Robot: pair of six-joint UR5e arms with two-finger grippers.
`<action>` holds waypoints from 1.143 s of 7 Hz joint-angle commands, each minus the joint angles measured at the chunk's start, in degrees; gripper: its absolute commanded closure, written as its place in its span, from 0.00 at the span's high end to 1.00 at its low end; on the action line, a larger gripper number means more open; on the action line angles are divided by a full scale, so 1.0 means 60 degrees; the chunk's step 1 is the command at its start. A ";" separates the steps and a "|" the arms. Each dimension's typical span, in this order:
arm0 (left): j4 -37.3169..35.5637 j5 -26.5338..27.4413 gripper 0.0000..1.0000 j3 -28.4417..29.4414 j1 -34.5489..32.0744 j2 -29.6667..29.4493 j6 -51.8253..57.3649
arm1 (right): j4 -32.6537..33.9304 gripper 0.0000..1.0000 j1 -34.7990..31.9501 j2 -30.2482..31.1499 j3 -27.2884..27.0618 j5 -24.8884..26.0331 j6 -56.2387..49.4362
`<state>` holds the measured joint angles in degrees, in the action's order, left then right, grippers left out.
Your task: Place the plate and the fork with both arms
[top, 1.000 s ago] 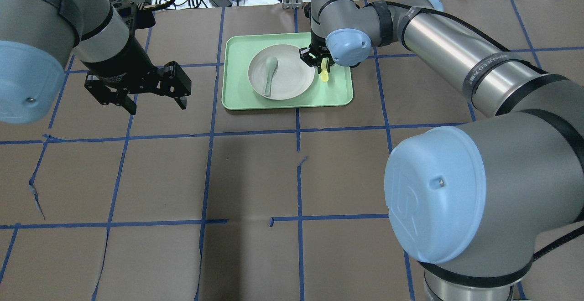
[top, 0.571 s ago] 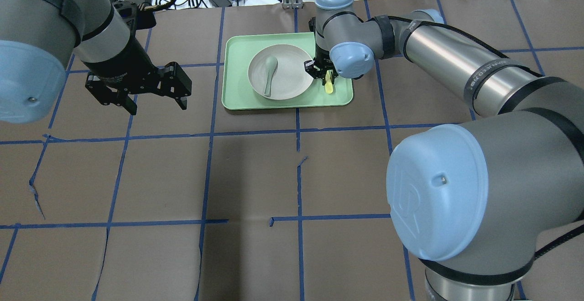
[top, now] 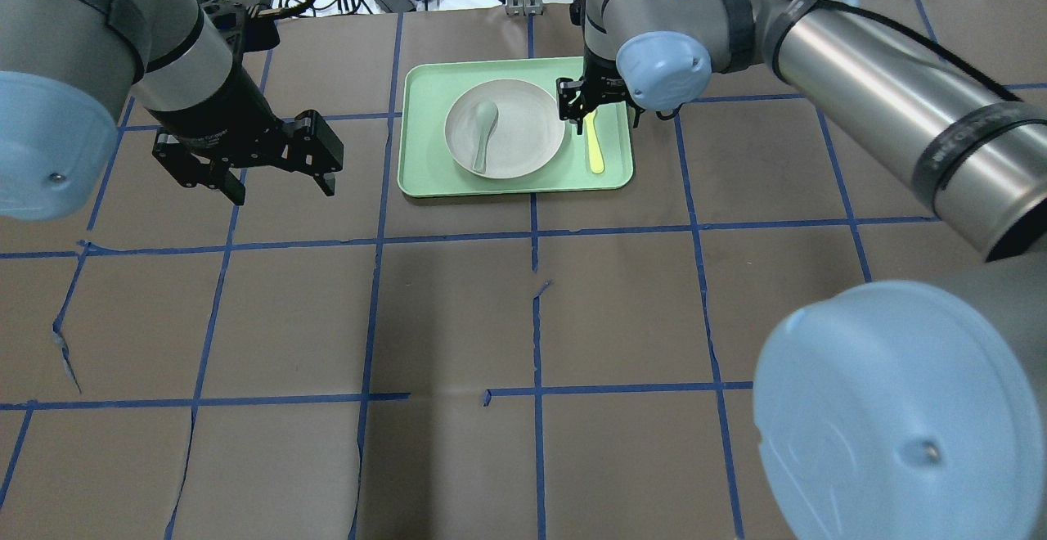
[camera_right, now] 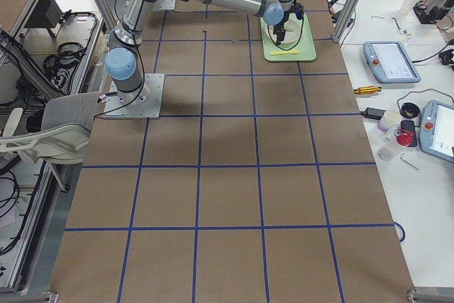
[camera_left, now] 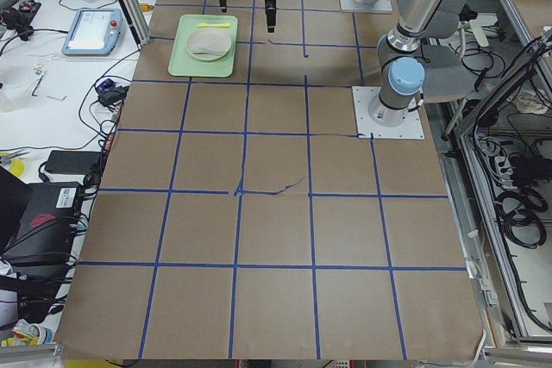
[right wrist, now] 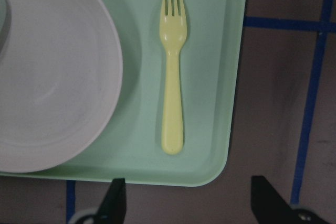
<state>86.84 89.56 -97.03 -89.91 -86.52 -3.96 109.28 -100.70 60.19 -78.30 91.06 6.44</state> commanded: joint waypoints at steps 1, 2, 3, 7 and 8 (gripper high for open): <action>0.0015 -0.0014 1.00 0.0000 0.0000 0.0021 0.0015 | -0.1833 1.00 0.0040 0.2178 -0.0291 -0.0001 0.0083; 0.0015 0.0000 1.00 0.0000 0.0000 0.0021 0.0016 | -0.1851 1.00 0.0040 0.3113 -0.0772 0.0014 0.0026; 0.0015 0.0000 1.00 0.0000 0.0000 0.0035 0.0016 | -0.1764 1.00 0.0098 0.3862 -0.1531 0.0028 0.0069; 0.0102 -0.0029 1.00 0.0073 -0.0029 0.0079 0.0001 | -0.1777 1.00 0.0186 0.4382 -0.1949 0.0043 0.0084; 0.0161 -0.0044 1.00 0.0073 -0.0029 0.0123 -0.0057 | -0.1777 1.00 0.0259 0.4382 -0.1935 0.0043 0.0084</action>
<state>87.38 89.40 -96.69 -90.03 -86.01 -4.01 98.62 -99.61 86.43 -90.01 91.32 6.97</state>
